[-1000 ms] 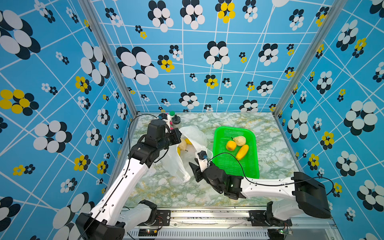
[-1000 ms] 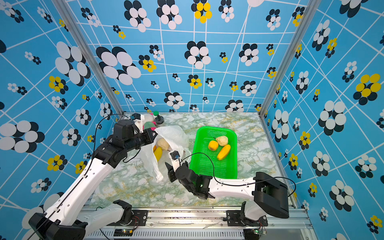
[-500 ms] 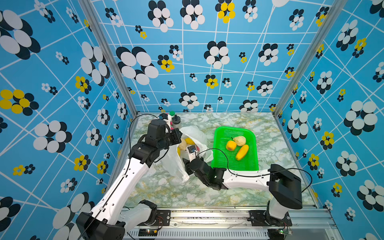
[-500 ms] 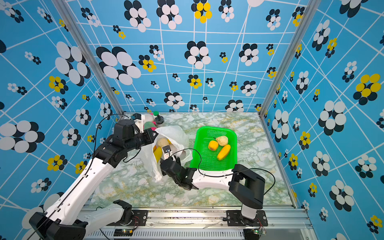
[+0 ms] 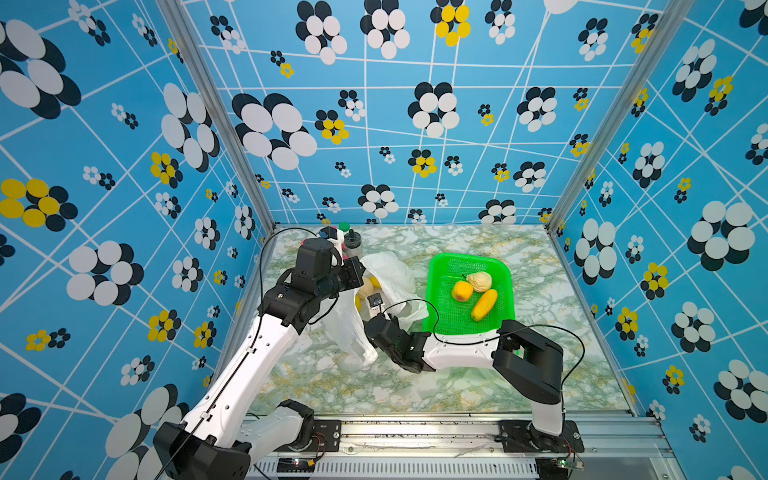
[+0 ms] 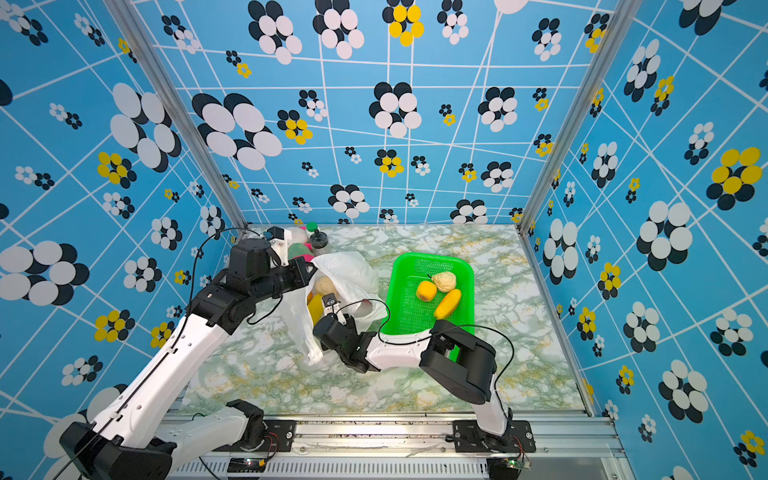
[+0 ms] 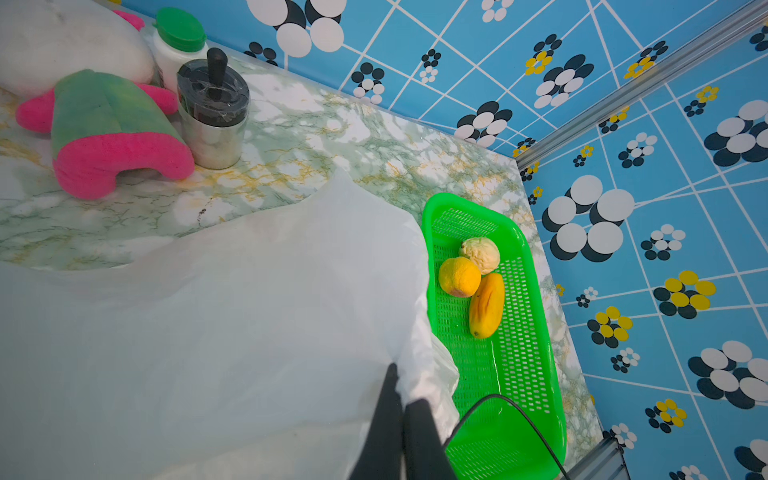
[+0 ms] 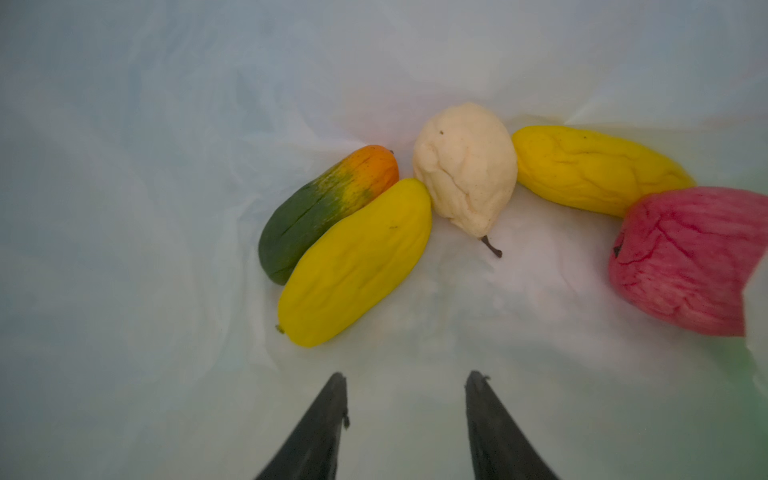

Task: Untie the knot of the plastic bag and take out the fruit
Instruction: 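Lower the right gripper into the bag onto the long yellow fruit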

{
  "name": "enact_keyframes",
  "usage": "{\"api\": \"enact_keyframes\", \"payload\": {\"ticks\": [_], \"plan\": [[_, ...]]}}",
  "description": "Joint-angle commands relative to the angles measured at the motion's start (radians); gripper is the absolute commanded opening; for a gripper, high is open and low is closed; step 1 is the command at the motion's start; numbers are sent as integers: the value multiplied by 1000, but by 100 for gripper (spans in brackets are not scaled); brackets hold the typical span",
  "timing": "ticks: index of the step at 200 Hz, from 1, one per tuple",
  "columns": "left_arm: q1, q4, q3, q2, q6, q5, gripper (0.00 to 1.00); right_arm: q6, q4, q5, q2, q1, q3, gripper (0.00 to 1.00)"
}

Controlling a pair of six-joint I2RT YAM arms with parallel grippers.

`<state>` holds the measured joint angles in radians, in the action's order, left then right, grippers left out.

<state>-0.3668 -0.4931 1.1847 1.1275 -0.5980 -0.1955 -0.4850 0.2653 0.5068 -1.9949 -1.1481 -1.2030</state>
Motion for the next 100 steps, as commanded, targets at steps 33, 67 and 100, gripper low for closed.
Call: {"api": "enact_keyframes", "payload": {"ticks": [33,67,100], "plan": [[8,30,4,-2,27,-24,0,-15,-50,-3,-123,68,-141,56],[8,38,1,9,30,-22,0,10,-51,-8,-202,85,-221,64],[7,37,16,17,28,-38,0,22,-77,-14,-272,95,-302,71]]}}
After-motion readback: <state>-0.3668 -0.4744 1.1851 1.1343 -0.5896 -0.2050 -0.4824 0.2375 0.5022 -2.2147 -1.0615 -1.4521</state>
